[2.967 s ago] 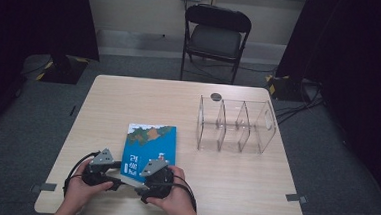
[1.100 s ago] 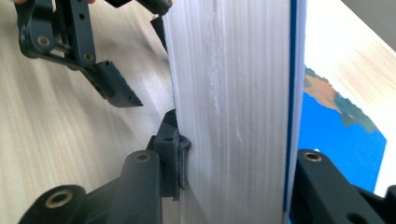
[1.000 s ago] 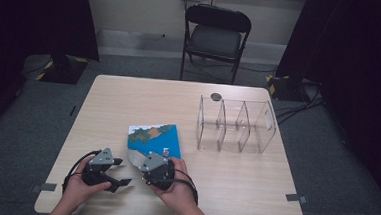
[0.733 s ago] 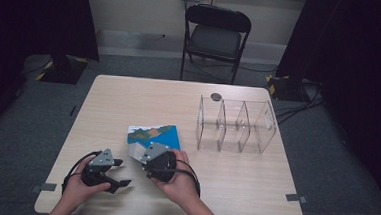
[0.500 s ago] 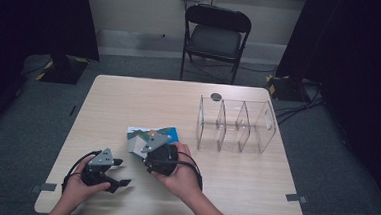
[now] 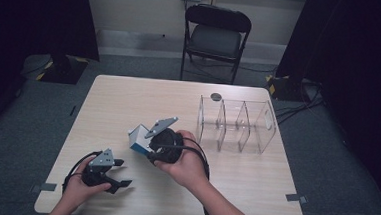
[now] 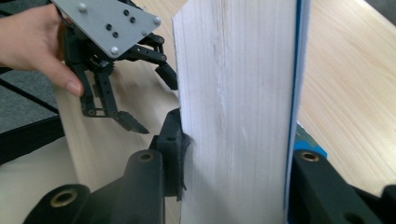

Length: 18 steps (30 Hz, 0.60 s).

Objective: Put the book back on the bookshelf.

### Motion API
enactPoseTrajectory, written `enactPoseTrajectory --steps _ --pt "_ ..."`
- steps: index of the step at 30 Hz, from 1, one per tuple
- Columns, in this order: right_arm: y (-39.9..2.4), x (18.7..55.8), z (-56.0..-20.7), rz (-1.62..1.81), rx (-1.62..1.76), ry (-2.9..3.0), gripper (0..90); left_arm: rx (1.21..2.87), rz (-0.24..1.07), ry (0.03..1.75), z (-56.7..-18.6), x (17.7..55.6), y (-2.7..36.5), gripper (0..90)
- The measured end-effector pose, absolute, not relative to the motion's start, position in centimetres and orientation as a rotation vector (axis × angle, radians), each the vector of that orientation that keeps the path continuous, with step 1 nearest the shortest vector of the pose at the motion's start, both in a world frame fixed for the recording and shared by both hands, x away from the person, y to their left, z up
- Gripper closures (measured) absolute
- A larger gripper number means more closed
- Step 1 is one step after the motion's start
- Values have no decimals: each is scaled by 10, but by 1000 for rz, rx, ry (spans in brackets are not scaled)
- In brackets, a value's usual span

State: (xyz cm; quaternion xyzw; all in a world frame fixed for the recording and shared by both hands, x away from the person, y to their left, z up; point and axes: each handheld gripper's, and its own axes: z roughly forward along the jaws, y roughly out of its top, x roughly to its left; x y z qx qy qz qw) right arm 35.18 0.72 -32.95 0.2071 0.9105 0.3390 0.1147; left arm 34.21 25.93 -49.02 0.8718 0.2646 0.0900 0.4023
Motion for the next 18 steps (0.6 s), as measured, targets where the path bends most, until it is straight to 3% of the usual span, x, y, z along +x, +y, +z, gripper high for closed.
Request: enactPoseTrajectory --steps 18 --pt "5 355 -305 954 658 2763 611 2233 222 655 -499 343 258 161"
